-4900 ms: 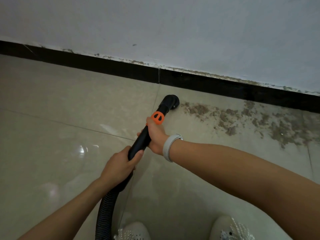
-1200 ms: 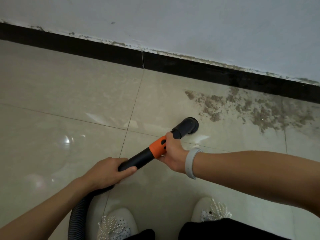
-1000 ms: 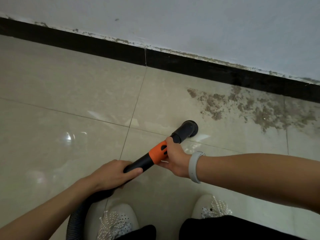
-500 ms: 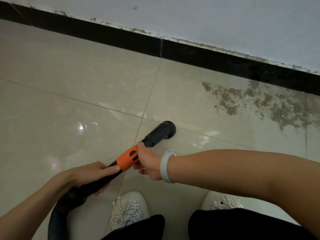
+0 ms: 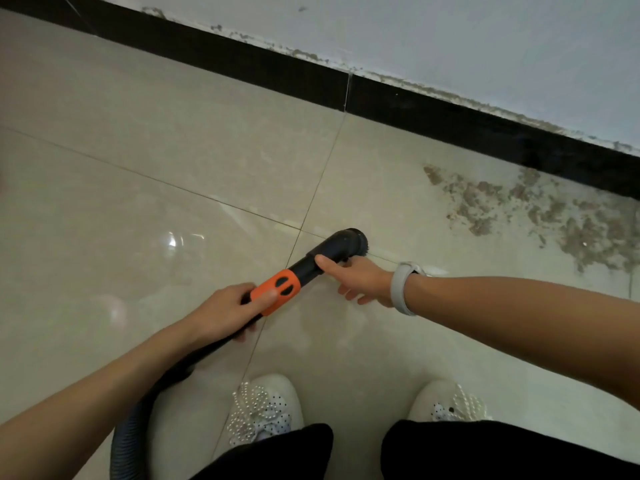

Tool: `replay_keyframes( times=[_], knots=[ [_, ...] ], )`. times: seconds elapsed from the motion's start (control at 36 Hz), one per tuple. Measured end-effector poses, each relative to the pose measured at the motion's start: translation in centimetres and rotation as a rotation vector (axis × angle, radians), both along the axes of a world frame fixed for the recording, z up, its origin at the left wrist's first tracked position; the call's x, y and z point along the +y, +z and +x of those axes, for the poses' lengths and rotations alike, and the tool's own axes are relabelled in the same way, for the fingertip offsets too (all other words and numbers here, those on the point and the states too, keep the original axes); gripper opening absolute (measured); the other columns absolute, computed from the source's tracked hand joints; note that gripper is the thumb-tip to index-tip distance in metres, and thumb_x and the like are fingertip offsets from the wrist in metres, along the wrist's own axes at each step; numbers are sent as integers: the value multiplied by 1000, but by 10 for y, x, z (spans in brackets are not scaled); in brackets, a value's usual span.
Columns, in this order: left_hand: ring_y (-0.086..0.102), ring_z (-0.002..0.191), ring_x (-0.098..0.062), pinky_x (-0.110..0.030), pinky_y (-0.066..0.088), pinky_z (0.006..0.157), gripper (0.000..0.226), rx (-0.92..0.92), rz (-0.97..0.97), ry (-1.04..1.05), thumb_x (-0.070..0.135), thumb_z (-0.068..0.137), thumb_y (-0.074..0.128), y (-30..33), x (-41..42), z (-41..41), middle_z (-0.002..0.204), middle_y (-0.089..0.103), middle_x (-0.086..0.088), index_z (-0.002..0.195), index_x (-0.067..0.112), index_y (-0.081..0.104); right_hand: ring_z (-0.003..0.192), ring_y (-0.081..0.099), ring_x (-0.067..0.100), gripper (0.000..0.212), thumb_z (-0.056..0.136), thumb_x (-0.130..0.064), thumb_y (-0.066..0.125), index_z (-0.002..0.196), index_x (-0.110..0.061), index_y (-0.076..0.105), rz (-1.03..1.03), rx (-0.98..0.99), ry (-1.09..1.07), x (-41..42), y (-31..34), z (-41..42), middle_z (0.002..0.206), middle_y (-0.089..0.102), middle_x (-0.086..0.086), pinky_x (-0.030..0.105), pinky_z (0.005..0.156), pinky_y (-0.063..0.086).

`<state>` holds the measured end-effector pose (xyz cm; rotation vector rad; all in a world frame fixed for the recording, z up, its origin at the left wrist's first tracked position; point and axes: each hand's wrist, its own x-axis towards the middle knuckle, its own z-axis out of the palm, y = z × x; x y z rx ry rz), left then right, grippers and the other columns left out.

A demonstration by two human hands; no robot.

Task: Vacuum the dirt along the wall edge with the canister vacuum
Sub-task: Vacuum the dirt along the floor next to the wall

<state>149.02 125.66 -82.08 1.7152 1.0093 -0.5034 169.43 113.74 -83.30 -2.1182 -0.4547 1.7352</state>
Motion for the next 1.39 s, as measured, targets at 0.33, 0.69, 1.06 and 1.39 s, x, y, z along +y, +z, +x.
replay_keyframes(
  times=[0.33, 0.69, 1.06, 1.39],
  knots=[
    [60, 65, -14, -32, 50, 62, 46, -87, 437, -203, 48, 94, 50, 3, 7, -1, 77, 62, 6, 137, 37, 37, 143, 15, 36, 65, 99, -33, 44, 153, -13, 14, 14, -720, 687, -63, -25, 54, 157, 12, 16, 48, 110, 32],
    [61, 71, -14, -21, 44, 62, 67, -103, 483, -434, 58, 89, 53, 0, -26, -35, 95, 68, 3, 146, 33, 27, 145, -23, 38, 82, 98, -32, 45, 153, -23, -15, -132, -671, 820, -66, -35, 42, 157, -30, 11, 54, 117, 7],
    [60, 67, -26, -32, 45, 60, 58, -110, 691, -302, 54, 91, 52, 6, 5, 9, 81, 64, -3, 140, 26, 36, 150, -8, 28, 73, 91, -2, 35, 156, -18, 4, -62, -588, 698, -59, -24, 63, 163, -11, 2, 42, 119, 18],
    [67, 92, -31, -36, 50, 72, 61, -66, 751, -542, 61, 91, 46, -3, -24, -13, 103, 70, -3, 144, 35, 31, 142, 22, 31, 67, 92, -7, 40, 154, -15, 15, 19, -627, 661, -48, -17, 79, 160, 20, 6, 42, 111, 32]
  ],
)
